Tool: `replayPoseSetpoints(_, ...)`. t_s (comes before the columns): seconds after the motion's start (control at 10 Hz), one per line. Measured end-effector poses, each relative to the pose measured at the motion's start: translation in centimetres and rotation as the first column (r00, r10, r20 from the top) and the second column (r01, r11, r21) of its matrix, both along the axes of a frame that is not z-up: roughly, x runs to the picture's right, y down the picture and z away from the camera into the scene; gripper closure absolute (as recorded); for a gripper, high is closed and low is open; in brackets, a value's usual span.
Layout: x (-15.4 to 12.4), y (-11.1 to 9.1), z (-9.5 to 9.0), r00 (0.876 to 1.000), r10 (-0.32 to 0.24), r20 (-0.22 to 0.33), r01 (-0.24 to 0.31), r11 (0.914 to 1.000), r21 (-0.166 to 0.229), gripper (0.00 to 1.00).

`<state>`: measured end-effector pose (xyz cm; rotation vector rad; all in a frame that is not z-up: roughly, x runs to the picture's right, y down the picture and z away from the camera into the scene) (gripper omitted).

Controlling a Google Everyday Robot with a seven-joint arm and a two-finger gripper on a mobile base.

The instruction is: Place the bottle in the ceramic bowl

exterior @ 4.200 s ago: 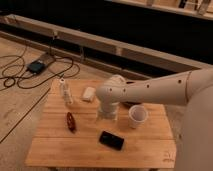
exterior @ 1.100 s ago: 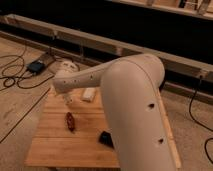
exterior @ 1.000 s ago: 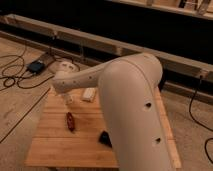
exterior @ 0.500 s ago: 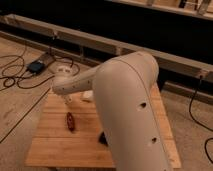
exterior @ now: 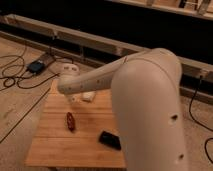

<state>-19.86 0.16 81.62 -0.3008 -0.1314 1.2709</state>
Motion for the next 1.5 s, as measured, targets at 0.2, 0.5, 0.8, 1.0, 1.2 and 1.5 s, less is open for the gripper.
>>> replayPoseSetpoints(0.2,3.8,-1.5,-1.5,0.999,0.042,-0.035,-0.041,0.9990,0.019,1.00)
replayPoseSetpoints(0.5,11.2,-4.0,-2.4,0.983,0.123,-0.135,-0.116,0.9916,0.058,1.00)
replayPoseSetpoints(0.8,16.4,-5.4,-2.0,0.957,0.191,-0.219,-0.177,0.9808,0.081,1.00)
replayPoseSetpoints(1.0,19.3,-5.4,-1.2,0.936,0.217,-0.277,-0.201,0.9759,0.084,1.00)
replayPoseSetpoints(1.2,23.5,-5.0,0.7,0.896,0.231,-0.380,-0.218,0.9729,0.077,1.00)
replayPoseSetpoints(1.5,27.6,-5.6,1.4,0.849,0.245,-0.467,-0.232,0.9688,0.088,1.00)
